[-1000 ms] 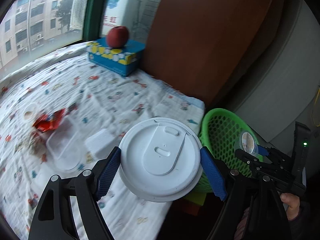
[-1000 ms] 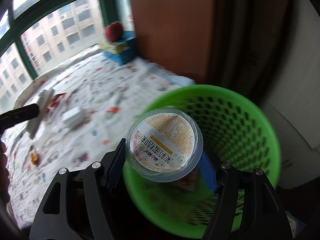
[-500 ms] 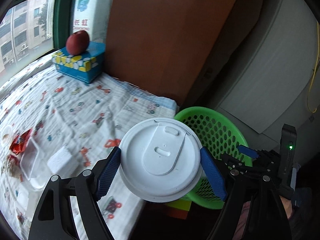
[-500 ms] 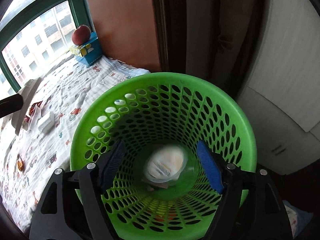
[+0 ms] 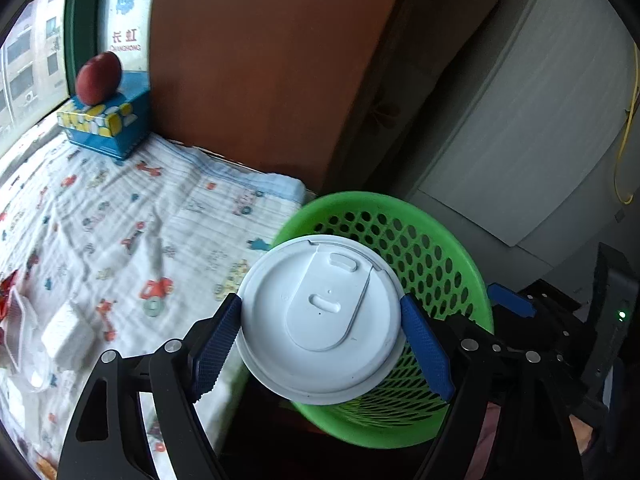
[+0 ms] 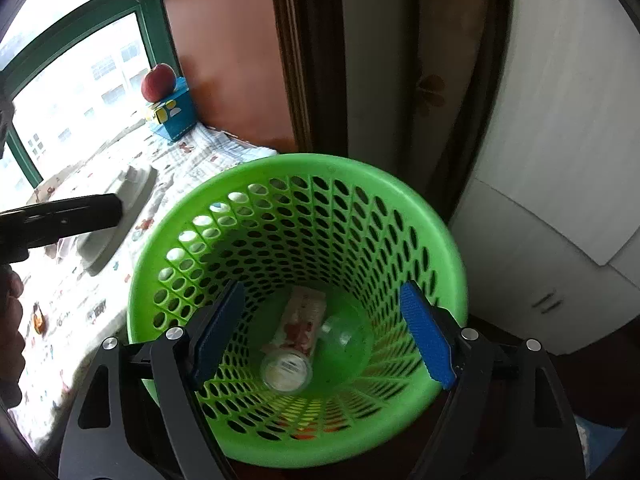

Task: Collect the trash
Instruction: 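Drop the white cup lid into the green basket with the left tool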

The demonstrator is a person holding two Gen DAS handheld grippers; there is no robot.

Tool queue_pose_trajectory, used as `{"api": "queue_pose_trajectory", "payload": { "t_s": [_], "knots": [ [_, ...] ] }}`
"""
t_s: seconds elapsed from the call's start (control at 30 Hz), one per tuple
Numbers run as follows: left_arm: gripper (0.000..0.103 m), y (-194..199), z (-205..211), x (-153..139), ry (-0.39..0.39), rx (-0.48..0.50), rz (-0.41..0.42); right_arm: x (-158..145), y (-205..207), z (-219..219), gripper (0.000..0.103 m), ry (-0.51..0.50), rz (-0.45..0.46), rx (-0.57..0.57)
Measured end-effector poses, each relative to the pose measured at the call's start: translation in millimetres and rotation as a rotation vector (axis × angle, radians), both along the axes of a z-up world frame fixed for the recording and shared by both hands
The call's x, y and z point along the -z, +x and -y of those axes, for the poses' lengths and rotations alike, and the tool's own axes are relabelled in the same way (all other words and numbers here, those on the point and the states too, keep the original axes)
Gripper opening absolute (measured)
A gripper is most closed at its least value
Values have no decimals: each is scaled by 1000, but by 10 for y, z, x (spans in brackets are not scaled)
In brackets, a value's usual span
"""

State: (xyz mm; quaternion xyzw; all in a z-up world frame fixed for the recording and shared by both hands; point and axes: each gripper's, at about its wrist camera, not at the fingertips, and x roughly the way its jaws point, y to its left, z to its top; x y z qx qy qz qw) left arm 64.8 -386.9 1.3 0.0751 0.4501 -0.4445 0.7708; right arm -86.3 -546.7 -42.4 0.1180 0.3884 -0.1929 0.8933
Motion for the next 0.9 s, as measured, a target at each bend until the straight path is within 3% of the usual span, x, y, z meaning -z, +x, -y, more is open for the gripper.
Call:
{"api": "queue_pose_trajectory", "payload": {
  "t_s": [0.27, 0.43, 0.9],
  "knots": [
    [87, -65, 232, 137, 30, 20, -31, -17, -187, 86, 80, -8, 6, 12],
    [87, -87, 259, 146, 30, 8, -49, -23, -249, 91, 80, 2, 5, 9],
    [87, -66, -322, -37, 22, -99, -4, -123, -186, -248, 80, 21, 58, -50]
  ]
}}
